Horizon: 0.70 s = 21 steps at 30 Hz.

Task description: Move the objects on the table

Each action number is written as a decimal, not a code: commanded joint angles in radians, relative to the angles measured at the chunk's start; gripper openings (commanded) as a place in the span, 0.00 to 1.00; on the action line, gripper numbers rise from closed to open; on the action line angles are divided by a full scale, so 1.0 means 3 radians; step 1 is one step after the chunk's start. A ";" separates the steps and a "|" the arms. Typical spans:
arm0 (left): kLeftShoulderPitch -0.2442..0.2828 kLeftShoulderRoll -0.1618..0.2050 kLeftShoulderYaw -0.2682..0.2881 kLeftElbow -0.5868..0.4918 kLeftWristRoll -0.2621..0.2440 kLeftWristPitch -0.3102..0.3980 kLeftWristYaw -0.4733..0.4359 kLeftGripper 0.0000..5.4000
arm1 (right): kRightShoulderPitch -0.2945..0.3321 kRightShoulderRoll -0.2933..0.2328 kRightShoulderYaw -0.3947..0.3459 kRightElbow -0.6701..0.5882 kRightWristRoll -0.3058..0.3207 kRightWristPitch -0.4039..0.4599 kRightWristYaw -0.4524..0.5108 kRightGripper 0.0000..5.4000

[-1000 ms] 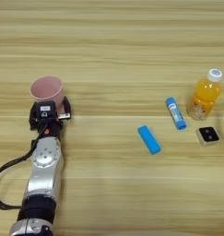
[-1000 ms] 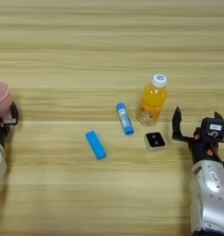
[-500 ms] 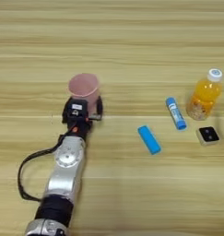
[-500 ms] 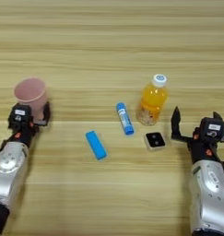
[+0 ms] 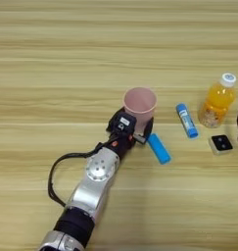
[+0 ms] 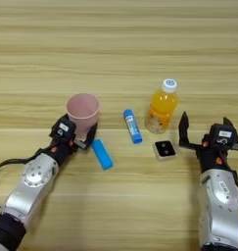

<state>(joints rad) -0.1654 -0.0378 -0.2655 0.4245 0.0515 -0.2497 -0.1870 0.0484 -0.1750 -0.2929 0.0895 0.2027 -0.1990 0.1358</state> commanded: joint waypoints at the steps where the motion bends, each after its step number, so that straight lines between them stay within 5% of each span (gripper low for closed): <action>1: -0.0051 -0.0208 -0.0087 0.0149 0.0001 0.0073 -0.0026 0.75 | 0.0005 0.0017 0.0004 -0.0048 0.0034 0.0069 -0.0012 1.00; 9: -0.0083 -0.0183 -0.0075 0.0212 -0.0010 0.0057 0.0058 0.75 | 0.0024 0.0024 0.0005 -0.0092 0.0043 0.0091 -0.0014 1.00; 21: -0.0096 -0.0149 -0.0070 0.0213 0.0014 0.0067 0.0150 1.00 | 0.0036 0.0020 0.0006 -0.0104 0.0042 0.0097 -0.0010 1.00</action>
<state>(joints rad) -0.1979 -0.0392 -0.2830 0.4834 0.0448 -0.2451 -0.1512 0.0569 -0.1704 -0.2924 0.0730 0.2119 -0.1846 0.1362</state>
